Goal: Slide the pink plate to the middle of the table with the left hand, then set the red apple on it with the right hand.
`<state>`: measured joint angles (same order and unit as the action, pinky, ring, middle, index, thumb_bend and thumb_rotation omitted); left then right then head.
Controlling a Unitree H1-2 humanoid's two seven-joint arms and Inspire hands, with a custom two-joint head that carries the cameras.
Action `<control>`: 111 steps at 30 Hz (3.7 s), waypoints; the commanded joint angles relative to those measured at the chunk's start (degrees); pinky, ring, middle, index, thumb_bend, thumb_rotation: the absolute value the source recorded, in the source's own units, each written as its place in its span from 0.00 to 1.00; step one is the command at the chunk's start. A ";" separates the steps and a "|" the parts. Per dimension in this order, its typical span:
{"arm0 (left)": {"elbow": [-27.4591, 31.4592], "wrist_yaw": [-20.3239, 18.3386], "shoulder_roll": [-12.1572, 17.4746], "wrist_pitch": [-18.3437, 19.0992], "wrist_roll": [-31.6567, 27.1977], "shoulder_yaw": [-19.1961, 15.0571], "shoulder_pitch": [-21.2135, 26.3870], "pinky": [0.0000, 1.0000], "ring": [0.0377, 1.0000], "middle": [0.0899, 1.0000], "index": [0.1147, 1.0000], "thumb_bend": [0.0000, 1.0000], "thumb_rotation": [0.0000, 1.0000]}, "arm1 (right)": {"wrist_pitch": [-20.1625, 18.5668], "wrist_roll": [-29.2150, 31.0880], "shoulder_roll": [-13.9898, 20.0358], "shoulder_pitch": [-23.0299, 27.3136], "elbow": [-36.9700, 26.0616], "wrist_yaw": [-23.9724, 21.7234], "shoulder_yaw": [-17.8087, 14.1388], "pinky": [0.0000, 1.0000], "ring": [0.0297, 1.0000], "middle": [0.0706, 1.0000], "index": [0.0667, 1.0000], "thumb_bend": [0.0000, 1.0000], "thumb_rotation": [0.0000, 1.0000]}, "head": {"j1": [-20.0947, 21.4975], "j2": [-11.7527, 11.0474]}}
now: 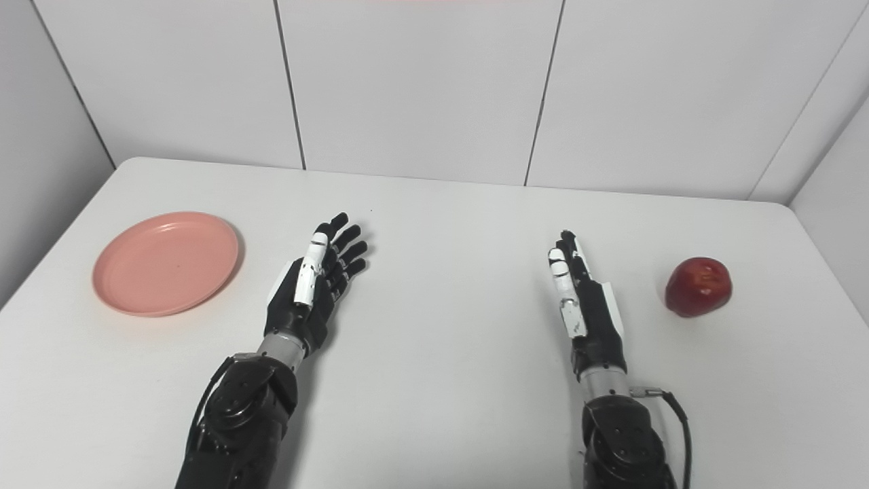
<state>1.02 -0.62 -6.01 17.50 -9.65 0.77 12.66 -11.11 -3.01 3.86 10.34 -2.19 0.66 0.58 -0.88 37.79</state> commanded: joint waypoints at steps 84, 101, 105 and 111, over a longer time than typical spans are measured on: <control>1.25 -1.88 -0.61 -1.96 2.01 2.23 2.45 0.93 0.92 0.94 0.92 0.38 1.00 | 6.40 6.53 1.15 0.10 0.80 -4.38 -2.26 1.00 0.97 1.00 1.00 0.07 1.00 | -17.84 -9.49; 8.38 -1.65 3.93 0.85 2.90 0.84 6.01 0.89 0.89 0.90 0.87 0.40 1.00 | 6.13 4.93 1.61 -0.32 -0.13 -4.45 -1.64 1.00 0.98 1.00 1.00 0.05 1.00 | -19.03 -10.47; 10.54 -1.22 5.23 1.27 2.39 -0.69 7.24 0.89 0.88 0.89 0.85 0.40 1.00 | 5.73 4.90 1.59 -0.46 -0.44 -4.34 -1.79 1.00 0.98 0.99 1.00 0.05 1.00 | -19.13 -10.45; 11.95 -1.24 6.82 1.44 0.99 -3.44 8.98 0.89 0.89 0.89 0.86 0.40 1.00 | 5.20 5.63 1.40 -0.71 -1.20 -4.59 -1.95 1.00 0.98 0.99 1.00 0.06 1.00 | -19.31 -10.33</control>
<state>11.19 -1.58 -0.03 19.51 -7.90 -2.23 18.60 -7.61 1.86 5.29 8.53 -1.03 -3.72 -1.00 -20.13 27.42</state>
